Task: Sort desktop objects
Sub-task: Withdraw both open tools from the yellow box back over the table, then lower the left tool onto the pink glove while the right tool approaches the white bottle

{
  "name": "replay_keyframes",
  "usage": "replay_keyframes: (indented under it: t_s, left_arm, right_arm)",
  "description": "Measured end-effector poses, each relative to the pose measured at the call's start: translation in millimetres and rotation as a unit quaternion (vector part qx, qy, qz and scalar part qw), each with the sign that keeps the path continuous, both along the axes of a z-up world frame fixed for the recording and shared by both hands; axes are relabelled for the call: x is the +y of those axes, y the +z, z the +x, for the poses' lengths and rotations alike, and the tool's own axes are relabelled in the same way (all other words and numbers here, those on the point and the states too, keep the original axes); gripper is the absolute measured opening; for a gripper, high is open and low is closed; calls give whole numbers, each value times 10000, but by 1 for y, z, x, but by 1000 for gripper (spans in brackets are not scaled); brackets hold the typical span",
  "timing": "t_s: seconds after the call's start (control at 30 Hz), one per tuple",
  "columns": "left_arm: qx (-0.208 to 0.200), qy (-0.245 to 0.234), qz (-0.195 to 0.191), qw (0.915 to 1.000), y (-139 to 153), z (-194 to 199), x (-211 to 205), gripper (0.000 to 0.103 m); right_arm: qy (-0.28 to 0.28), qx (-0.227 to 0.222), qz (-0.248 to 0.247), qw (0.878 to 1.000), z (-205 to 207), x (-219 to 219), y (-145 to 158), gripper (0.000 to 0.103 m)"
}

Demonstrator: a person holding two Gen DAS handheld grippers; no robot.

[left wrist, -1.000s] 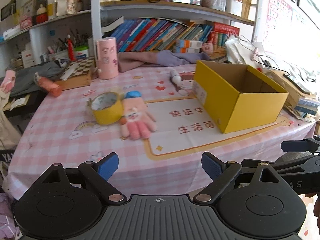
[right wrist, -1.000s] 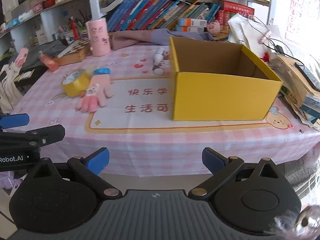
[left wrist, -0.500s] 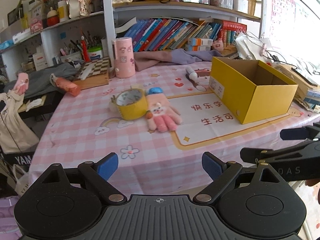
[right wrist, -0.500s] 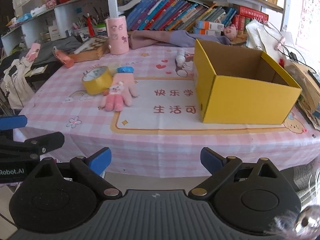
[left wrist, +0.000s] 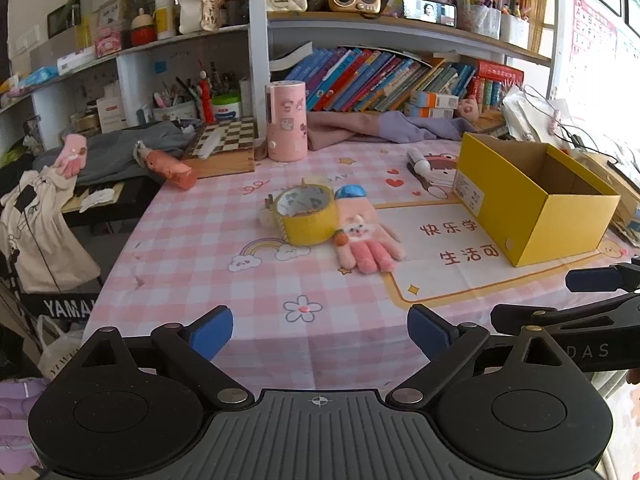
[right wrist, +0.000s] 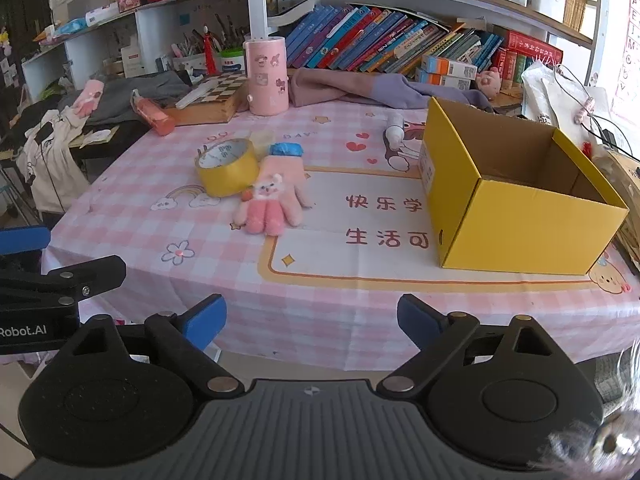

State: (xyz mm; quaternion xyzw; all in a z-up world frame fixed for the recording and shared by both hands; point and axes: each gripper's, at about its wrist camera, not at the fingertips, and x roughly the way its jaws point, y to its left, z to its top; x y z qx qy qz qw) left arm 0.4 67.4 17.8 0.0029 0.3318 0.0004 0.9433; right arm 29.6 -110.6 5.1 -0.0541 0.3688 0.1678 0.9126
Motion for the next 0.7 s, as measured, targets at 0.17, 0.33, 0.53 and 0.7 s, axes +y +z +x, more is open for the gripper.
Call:
replay_keyframes:
  t_s: [0.17,0.33,0.53,0.7]
  left_arm:
    - [87,-5,-138,9999,-3,4,2,96]
    - [138,-41,-222,9997,-6,8,1,96]
    - [54,-21,-328,9994,-6,16,4,96]
    - [105,-46,-370,9992,-9,32,2,96]
  right_arm:
    - [57,22,-59,10000,1,2,0,89]
    - [96,72,-142,9998,5,5,-3,87]
    - [29,122,-129,9998,16,4,-7,80]
    - [-23,-31,-224,9997,29,5,-7,75]
